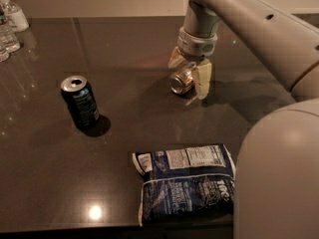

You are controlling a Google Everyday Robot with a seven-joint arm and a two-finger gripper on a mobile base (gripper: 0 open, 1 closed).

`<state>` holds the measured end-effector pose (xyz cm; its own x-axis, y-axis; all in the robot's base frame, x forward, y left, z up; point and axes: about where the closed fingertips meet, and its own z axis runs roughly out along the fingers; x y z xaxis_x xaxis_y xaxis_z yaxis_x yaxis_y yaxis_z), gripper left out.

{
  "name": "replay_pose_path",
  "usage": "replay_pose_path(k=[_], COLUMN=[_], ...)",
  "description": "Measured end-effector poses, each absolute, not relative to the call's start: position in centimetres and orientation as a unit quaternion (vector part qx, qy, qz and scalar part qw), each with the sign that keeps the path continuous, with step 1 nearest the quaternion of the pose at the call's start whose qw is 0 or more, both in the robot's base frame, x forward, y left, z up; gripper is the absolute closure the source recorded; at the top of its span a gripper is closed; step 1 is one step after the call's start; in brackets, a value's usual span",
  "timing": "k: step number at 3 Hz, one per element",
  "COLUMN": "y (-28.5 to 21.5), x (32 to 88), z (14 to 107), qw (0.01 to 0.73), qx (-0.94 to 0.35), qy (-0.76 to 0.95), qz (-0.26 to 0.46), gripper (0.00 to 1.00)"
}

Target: Place orange can upright

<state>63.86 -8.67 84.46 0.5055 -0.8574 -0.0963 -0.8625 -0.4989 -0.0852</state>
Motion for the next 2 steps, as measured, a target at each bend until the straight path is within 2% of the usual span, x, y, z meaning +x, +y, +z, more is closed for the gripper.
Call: replay_pose_path(k=[2], y=[-9.45], x=[63.51], z=[84.83], qw=[0.020], qx=[-0.888], qy=[0.459], qz=[-0.024], gripper=[0.64])
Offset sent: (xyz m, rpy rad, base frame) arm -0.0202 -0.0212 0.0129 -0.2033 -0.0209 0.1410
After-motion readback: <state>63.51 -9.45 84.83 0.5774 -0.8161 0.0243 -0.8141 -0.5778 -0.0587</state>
